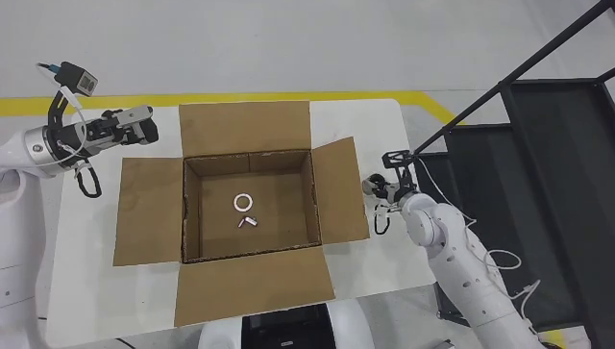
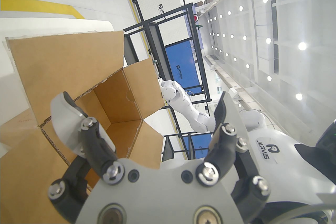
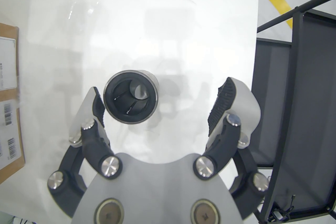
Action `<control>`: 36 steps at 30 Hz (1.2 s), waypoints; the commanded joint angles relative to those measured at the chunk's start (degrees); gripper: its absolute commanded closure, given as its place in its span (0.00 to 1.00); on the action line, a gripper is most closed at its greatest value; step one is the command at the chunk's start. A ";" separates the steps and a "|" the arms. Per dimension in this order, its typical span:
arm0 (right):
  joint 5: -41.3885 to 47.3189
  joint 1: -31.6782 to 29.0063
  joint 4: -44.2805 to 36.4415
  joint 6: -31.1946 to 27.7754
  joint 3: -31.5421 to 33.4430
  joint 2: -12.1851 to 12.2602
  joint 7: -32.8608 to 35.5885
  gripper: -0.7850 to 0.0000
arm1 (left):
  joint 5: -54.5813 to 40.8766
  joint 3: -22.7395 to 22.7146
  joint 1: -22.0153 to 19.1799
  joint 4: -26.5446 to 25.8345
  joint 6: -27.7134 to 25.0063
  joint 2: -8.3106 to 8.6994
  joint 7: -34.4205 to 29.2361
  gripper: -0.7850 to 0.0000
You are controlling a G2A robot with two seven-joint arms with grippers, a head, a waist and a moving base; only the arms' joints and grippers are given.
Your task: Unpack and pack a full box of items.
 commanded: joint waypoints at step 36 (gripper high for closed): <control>0.67 -3.02 -16.33 0.76 2.73 -0.31 5.47 1.00 | 0.00 0.00 0.00 0.00 0.00 0.00 0.00 0.00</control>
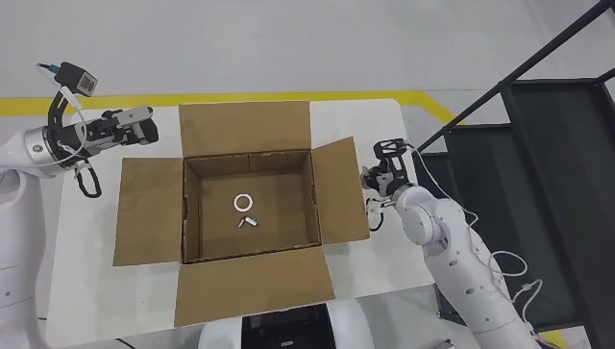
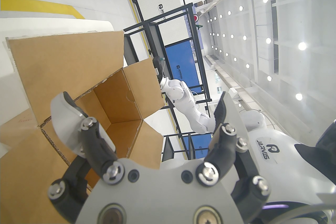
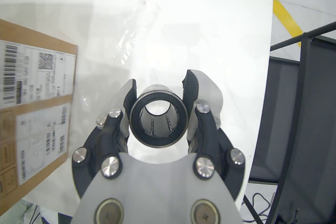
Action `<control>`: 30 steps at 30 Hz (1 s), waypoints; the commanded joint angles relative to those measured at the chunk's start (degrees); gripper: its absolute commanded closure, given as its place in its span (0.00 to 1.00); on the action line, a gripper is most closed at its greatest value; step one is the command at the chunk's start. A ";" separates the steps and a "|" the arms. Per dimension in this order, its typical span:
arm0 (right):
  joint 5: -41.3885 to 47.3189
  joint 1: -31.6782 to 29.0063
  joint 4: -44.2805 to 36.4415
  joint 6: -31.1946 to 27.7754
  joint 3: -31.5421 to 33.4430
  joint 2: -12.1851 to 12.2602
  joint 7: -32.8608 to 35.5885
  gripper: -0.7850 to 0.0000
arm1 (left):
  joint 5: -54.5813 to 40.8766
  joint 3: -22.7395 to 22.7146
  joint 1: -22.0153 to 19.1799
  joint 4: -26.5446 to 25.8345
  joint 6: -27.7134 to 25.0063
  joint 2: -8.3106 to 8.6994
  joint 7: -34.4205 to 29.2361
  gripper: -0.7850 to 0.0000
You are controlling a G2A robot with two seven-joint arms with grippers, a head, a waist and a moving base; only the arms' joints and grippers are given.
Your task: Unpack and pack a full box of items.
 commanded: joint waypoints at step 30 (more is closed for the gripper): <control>8.90 8.09 -17.24 -10.72 -11.19 -1.13 0.51 1.00 | 0.00 0.00 0.00 0.00 0.00 0.00 0.00 0.00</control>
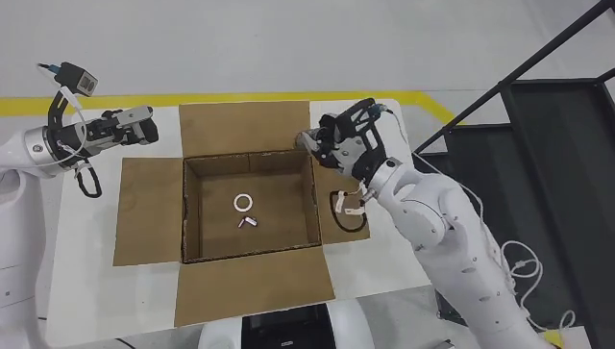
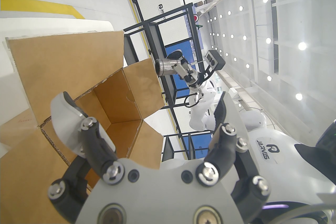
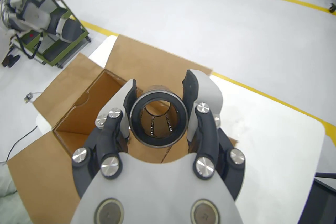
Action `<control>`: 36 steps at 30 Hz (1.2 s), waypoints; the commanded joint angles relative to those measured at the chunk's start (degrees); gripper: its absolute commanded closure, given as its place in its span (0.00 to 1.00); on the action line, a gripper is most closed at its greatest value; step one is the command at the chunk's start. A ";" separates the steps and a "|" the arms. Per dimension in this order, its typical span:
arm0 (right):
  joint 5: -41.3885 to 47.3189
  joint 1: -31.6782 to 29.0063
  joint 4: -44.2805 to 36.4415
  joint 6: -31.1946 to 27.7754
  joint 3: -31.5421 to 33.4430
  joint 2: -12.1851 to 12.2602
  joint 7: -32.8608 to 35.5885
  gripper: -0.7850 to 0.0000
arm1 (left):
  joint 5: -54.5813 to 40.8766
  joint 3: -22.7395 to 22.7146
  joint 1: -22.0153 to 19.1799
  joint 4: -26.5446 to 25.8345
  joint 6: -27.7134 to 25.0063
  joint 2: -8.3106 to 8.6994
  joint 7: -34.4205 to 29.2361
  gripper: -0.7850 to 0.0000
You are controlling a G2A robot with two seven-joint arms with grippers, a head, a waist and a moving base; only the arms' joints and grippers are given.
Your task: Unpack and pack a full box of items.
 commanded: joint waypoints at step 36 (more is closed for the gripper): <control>-15.72 13.66 32.36 3.04 -29.38 -7.47 -4.66 1.00 | 0.00 0.00 0.00 0.00 0.00 0.00 0.00 0.00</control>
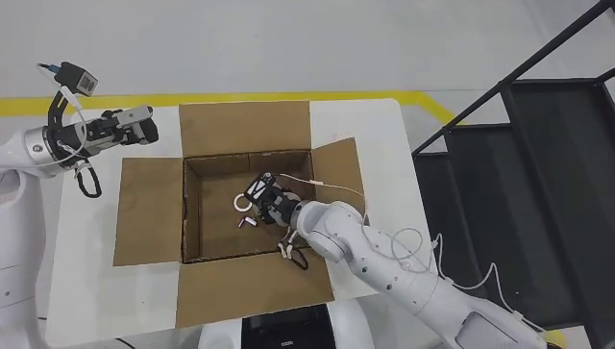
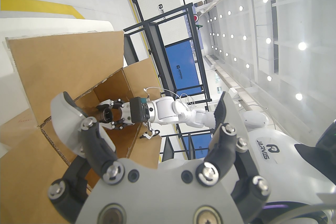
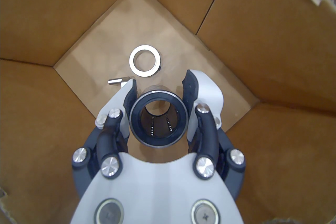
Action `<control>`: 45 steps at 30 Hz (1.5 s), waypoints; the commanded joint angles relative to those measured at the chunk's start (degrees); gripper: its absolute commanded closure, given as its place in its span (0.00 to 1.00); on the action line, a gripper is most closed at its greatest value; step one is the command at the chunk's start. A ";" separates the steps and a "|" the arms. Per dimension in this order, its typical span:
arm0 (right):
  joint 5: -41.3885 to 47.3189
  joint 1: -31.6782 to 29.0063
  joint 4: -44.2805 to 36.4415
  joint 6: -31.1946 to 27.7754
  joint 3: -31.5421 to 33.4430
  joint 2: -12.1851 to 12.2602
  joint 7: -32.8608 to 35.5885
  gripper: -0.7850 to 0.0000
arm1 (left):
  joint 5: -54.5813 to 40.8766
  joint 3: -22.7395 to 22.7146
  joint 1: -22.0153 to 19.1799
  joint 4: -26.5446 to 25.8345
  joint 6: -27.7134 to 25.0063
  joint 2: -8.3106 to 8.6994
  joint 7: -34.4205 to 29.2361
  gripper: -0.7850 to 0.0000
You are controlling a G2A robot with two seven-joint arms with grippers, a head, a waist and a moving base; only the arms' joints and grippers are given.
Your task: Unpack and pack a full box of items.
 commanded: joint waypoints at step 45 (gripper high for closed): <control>75.86 -10.54 -26.28 9.71 45.80 3.32 36.17 0.00 | 2.71 1.64 -0.83 -0.49 -2.57 1.51 -9.91 0.00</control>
